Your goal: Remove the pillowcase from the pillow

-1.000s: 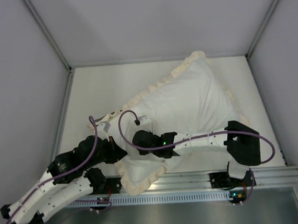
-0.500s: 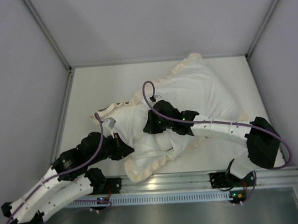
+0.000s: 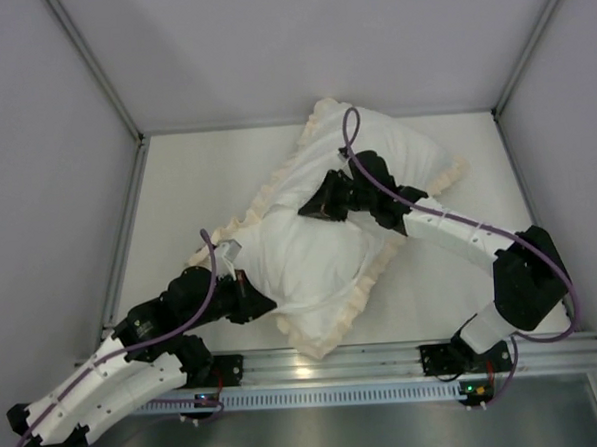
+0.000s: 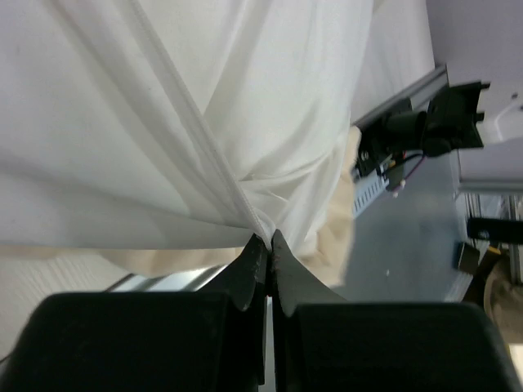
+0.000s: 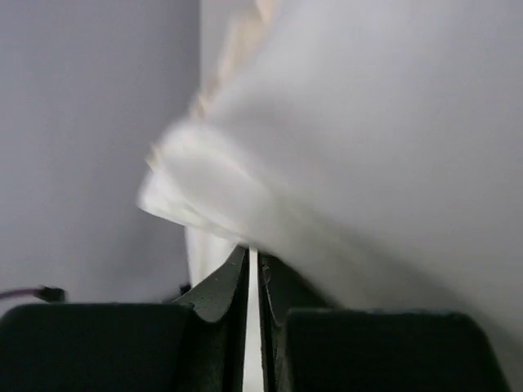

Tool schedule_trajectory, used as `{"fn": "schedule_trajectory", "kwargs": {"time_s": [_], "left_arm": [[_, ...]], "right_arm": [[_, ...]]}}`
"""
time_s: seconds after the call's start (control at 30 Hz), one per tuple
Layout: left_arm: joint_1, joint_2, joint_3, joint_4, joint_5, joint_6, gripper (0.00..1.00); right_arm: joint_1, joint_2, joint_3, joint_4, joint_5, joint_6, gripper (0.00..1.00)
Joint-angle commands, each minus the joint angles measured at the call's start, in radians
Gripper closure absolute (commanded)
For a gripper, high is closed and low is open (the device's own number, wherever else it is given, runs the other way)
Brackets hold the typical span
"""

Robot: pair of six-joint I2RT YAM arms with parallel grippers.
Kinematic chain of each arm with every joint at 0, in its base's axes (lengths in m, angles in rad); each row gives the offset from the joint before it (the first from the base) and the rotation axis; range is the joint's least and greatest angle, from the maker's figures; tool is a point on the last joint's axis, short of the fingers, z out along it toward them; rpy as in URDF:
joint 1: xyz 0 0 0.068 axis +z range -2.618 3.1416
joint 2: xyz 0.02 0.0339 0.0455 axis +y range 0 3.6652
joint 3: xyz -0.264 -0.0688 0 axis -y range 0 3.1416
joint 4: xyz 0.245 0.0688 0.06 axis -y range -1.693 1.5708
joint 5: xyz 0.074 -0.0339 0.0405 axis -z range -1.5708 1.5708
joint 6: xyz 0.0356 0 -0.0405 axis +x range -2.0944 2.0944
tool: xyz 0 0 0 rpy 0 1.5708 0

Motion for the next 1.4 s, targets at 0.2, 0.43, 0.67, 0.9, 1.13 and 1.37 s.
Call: {"fn": "schedule_trajectory", "kwargs": {"time_s": [0.2,0.43,0.67,0.9,1.13,1.37], "left_arm": [[-0.02,0.055,-0.048,-0.056,0.087,-0.016,1.0],[-0.02,0.146,0.035,-0.027,0.049,0.015,1.0],[-0.02,0.104,-0.008,-0.027,0.012,-0.037,0.99],[-0.02,0.075,0.003,-0.03,0.019,-0.028,0.98],[-0.02,0.1,0.013,-0.027,0.024,-0.02,0.98],[-0.02,0.126,0.021,-0.025,0.046,0.004,0.98]], "right_arm": [[-0.111,-0.073,-0.016,0.334,0.052,0.043,1.0],[0.047,-0.204,-0.078,0.151,0.084,-0.28,0.99],[0.196,-0.382,-0.161,-0.063,0.172,-0.418,0.23],[0.363,-0.481,-0.309,-0.173,0.322,-0.338,0.2],[0.42,-0.475,-0.346,-0.237,0.433,-0.165,0.2],[0.446,-0.344,-0.156,-0.479,0.585,-0.022,0.14]]}}
